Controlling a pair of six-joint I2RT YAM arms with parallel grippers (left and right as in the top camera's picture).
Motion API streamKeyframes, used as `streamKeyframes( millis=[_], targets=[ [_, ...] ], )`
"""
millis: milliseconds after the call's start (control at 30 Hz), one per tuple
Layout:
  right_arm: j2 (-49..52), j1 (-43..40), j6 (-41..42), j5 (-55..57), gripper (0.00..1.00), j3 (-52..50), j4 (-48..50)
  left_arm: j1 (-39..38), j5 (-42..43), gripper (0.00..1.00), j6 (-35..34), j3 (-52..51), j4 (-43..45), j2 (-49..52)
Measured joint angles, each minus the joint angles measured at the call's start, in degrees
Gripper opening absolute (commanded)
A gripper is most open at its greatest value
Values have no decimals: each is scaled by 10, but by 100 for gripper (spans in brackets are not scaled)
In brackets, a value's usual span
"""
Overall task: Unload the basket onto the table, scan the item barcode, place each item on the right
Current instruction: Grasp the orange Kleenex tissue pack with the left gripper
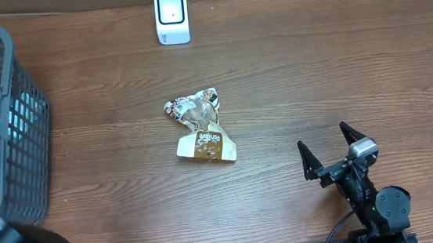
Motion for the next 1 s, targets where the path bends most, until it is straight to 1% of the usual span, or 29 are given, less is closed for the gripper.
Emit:
streamKeyframes(
  millis=[167, 333, 367, 400, 433, 500, 600, 800, 1000],
  targets=[
    [0, 0, 0, 0, 100, 0, 0, -80, 20, 4, -14, 5, 5, -109],
    [0, 0, 0, 0, 100, 0, 0, -183, 10, 5, -18, 6, 1, -171],
    [0, 0, 0, 0, 100, 0, 0, -198, 2, 15, -20, 6, 1, -175],
    [0, 0, 0, 0, 100, 0, 0, -205, -4, 30, -21, 6, 1, -176],
    [0, 0, 0, 0, 100, 0, 0, -207, -10, 39, -24, 6, 0, -176],
    [0, 0, 0, 0, 100, 0, 0, -202, -19, 50, -32, 6, -7, -166],
    [0, 0, 0, 0, 100, 0, 0, -179, -28, 54, -40, 7, -24, -137],
    [0, 0, 0, 0, 100, 0, 0, -102, -28, 55, -54, 6, -45, -59],
    [0, 0, 0, 0, 100, 0, 0, -44, -11, 57, -60, 6, -45, -17]
  ],
)
